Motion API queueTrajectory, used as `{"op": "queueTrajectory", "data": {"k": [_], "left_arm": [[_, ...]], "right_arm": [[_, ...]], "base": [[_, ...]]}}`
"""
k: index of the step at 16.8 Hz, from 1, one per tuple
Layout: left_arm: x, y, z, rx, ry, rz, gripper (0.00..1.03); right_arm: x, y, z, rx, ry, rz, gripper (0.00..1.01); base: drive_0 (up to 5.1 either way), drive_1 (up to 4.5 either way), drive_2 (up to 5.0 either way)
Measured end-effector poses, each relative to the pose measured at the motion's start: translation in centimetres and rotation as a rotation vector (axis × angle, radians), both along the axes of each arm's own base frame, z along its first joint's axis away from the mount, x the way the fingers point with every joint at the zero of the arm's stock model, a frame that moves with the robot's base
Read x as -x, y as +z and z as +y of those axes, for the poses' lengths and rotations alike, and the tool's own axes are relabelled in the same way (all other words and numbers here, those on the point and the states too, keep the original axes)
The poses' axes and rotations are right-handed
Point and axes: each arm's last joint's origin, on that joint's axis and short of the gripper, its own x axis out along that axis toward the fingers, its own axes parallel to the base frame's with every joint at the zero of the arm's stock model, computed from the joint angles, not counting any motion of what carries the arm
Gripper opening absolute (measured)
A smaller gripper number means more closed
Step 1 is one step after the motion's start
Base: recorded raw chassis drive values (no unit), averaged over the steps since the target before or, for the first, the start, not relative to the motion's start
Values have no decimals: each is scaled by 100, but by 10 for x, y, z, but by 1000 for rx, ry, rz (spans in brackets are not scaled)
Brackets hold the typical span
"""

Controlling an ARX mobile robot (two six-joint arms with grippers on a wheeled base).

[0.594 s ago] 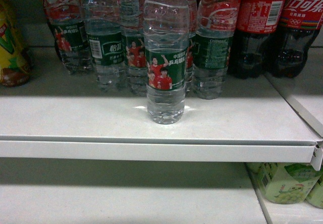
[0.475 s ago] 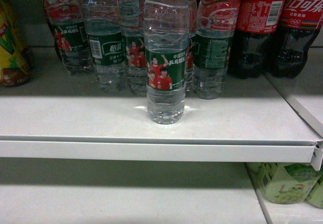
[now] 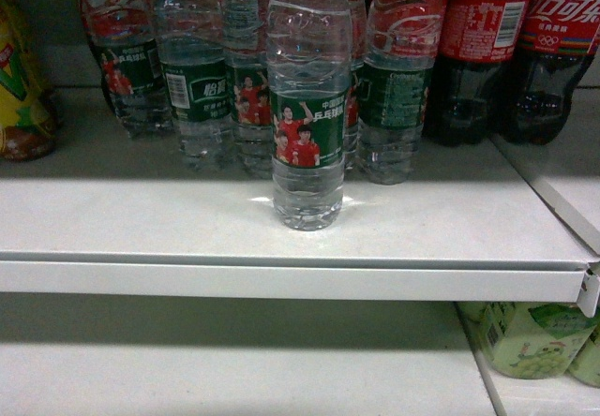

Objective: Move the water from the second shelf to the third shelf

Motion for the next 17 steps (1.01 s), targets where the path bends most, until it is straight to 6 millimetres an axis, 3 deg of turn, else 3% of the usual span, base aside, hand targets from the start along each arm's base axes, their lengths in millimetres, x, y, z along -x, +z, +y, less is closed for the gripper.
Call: {"op": "queueTrajectory", "data": {"k": [17], "left_arm": [[0, 0, 0, 0, 0, 0, 98]], "right_arm": [[0, 0, 0, 0, 0, 0, 98]], "base": [[0, 0, 0]]}}
